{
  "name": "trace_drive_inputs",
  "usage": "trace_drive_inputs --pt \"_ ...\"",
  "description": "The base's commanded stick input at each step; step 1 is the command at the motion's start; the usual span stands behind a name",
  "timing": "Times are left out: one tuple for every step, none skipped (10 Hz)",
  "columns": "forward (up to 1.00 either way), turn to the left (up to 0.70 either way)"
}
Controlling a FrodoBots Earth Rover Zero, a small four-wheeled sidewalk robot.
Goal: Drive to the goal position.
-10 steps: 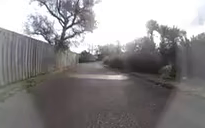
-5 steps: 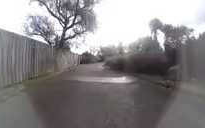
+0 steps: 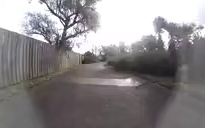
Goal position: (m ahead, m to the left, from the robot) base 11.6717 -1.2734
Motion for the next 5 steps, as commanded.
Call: trace_drive_inputs --pt "0.70 -0.14" --pt "0.70 -0.27" --pt "0.70 -0.34" --pt "0.70 -0.31" --pt "0.70 -0.25"
